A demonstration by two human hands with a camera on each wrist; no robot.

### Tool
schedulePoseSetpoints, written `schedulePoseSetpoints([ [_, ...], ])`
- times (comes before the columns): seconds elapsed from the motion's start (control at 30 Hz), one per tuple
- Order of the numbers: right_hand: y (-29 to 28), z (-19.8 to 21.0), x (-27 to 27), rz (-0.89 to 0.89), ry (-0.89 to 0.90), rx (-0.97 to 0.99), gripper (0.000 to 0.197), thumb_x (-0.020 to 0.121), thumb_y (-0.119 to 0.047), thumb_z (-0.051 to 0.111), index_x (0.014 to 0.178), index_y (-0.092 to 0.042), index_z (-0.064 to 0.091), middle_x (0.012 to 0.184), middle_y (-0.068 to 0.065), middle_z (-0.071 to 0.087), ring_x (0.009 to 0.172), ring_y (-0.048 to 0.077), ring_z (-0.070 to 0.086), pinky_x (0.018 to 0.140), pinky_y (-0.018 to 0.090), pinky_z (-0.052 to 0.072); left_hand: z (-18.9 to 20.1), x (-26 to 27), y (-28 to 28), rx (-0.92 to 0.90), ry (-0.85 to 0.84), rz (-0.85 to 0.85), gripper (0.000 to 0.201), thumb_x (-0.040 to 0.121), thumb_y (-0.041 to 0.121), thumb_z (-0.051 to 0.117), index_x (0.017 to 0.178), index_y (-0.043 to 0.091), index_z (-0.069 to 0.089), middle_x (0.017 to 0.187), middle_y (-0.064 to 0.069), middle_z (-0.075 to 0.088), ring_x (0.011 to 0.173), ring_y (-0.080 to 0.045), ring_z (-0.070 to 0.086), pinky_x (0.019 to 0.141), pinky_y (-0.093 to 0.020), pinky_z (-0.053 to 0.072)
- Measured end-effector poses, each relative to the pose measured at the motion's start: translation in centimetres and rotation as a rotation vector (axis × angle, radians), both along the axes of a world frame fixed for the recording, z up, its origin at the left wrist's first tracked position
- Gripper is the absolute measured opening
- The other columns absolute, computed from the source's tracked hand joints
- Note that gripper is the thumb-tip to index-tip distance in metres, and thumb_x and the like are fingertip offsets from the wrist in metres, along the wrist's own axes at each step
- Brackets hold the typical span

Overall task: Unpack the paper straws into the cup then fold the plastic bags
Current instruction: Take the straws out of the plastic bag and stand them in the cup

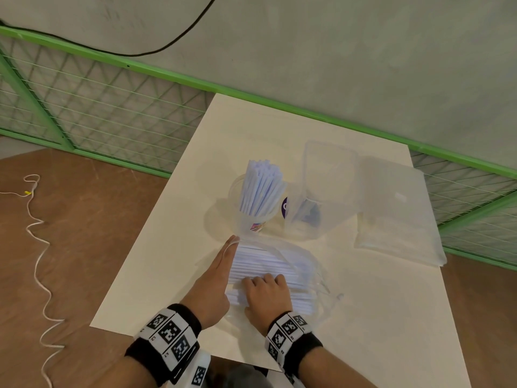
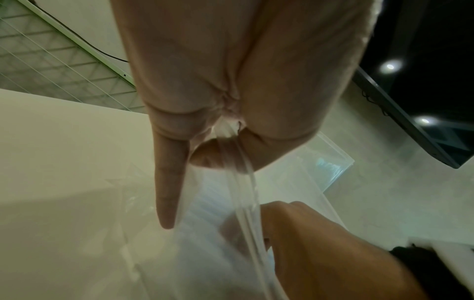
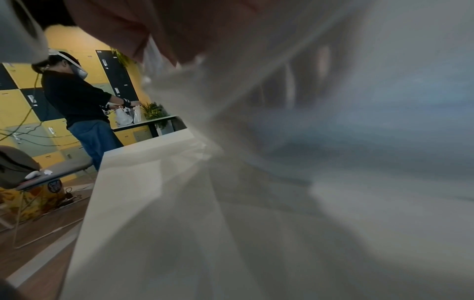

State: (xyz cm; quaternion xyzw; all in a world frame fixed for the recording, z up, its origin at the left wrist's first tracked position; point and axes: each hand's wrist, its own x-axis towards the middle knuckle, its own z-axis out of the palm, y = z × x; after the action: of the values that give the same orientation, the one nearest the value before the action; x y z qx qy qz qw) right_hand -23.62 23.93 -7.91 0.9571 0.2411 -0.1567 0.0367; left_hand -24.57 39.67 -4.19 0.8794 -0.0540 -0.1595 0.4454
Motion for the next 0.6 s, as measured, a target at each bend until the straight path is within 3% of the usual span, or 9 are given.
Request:
schedulePoseSetpoints([
  [0.1,0.1,-0.3,0.0,-0.011,0.005,-0.002,0.029,0.082,-0.014,0.057,0.111,-0.014,0.06,0.104,0.007,0.069,0.097,0.032,0.06,0.086,0.044,0.041,0.3,0.1,-0.1,-0.007,0.006,0.004,0.11,0.07,-0.024,0.042,0.153,0.03,-0.006,0.16,0.018,-0.008,0.147,-0.001,0.002,0.119,-0.02,0.014],
  [0.27,0.2,-0.7,0.0,0.002,-0.028,0.008,0.032,0.082,-0.014,0.056,0.115,-0.015,0.057,0.102,0.007,0.069,0.096,0.032,0.059,0.085,0.045,0.041,0.4,0.0,0.1,0.006,0.005,-0.001,0.11,0.07,-0.024,0.042,0.153,0.03,-0.006,0.16,0.018,-0.008,0.147,-0.002,0.004,0.12,-0.027,0.022],
  [0.43,0.1,-1.1,0.0,0.009,-0.038,0.013,0.03,0.085,-0.015,0.054,0.115,-0.014,0.06,0.109,0.007,0.068,0.102,0.032,0.058,0.089,0.045,0.041,0.4,0.0,0.1,0.007,0.002,-0.003,0.109,0.071,-0.023,0.042,0.151,0.031,-0.008,0.16,0.017,-0.008,0.147,-0.002,0.003,0.12,-0.022,0.017],
  [0.6,0.0,-1.2,-0.1,0.017,-0.041,0.026,0.037,0.09,-0.016,0.051,0.126,-0.014,0.053,0.115,0.008,0.067,0.107,0.033,0.057,0.093,0.046,0.039,0.4,0.0,0.1,0.022,0.011,-0.001,0.108,0.072,-0.023,0.041,0.151,0.03,-0.009,0.16,0.017,-0.009,0.147,-0.002,0.001,0.112,-0.011,0.008],
])
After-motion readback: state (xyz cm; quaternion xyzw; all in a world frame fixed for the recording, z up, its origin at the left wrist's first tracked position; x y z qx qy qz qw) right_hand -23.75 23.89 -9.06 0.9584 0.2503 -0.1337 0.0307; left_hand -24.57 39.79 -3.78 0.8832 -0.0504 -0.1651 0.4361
